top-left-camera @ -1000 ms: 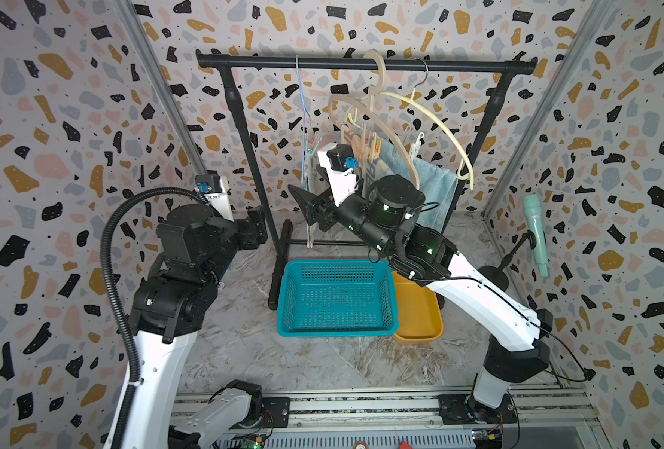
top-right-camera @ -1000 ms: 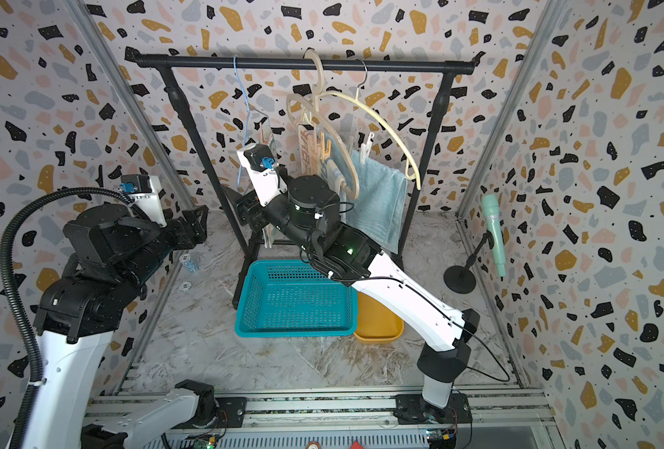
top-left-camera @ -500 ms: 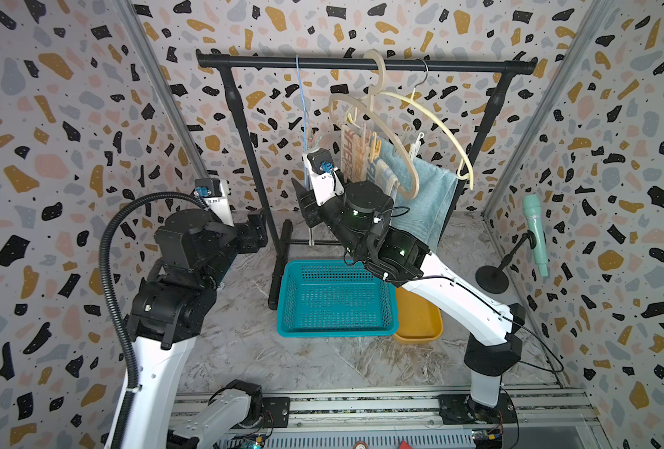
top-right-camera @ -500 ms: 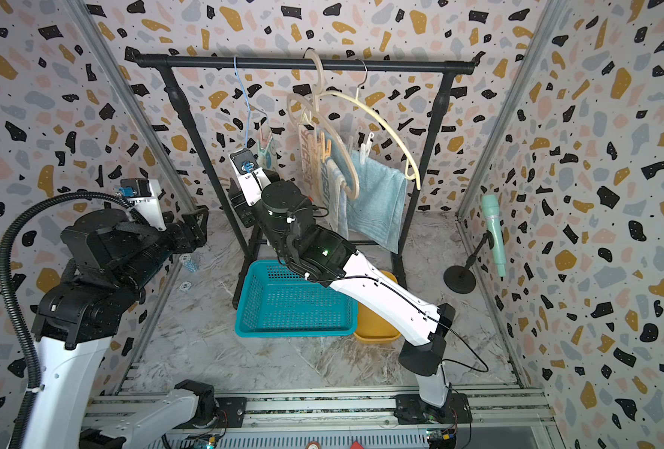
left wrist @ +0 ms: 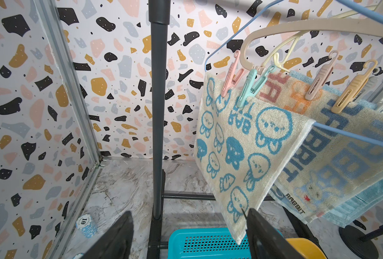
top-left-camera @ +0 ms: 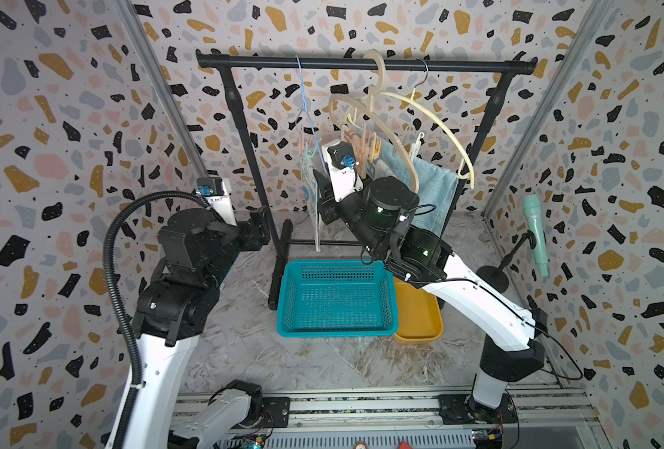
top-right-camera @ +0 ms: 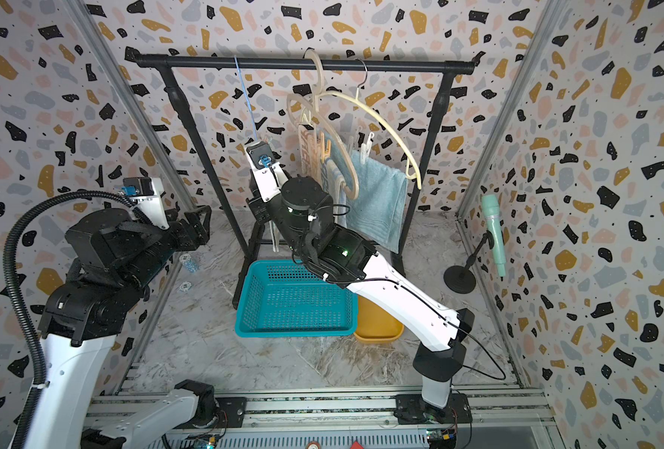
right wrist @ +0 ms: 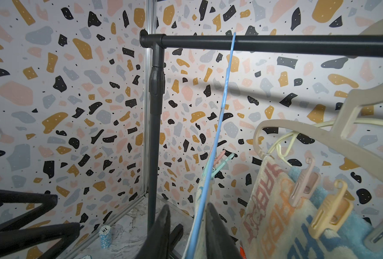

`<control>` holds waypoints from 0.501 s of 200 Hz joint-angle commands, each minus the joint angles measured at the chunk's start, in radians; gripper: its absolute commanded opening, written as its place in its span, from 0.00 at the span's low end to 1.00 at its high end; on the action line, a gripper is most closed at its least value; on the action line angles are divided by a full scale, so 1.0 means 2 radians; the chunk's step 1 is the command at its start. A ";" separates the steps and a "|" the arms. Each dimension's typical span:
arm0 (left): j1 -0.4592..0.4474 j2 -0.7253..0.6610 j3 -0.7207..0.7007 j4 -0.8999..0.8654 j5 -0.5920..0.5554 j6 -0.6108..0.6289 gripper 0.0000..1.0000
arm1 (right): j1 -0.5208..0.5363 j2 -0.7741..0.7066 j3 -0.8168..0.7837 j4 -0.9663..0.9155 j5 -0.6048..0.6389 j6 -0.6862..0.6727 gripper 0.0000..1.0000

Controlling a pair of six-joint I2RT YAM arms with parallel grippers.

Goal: Remove the clothespins securing towels to the hanger
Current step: Pick up the hanger from the clothesline.

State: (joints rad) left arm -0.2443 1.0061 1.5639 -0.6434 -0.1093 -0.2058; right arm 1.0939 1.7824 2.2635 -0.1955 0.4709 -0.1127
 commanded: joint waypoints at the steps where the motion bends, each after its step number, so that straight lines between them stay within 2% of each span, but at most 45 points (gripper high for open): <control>1: -0.002 -0.003 -0.007 0.035 0.008 -0.007 0.79 | -0.013 -0.030 0.002 -0.011 -0.021 0.019 0.24; 18: -0.002 -0.002 -0.008 0.039 0.009 -0.008 0.79 | -0.022 -0.036 0.001 -0.015 -0.034 0.026 0.18; 41: -0.002 -0.002 -0.009 0.041 0.010 -0.009 0.79 | -0.036 -0.040 0.000 -0.024 -0.056 0.039 0.18; 56: -0.002 -0.001 -0.010 0.041 0.011 -0.009 0.79 | -0.044 -0.039 -0.001 -0.029 -0.067 0.043 0.27; 79: -0.002 -0.001 -0.012 0.041 0.012 -0.008 0.79 | -0.056 -0.033 0.006 -0.038 -0.087 0.045 0.34; 100: -0.002 0.000 -0.011 0.042 0.014 -0.008 0.79 | -0.073 -0.025 0.024 -0.059 -0.106 0.054 0.36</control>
State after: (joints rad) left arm -0.2443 1.0092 1.5486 -0.6003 -0.0998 -0.2222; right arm 0.9791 1.7309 2.2642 -0.2634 0.3218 -0.0372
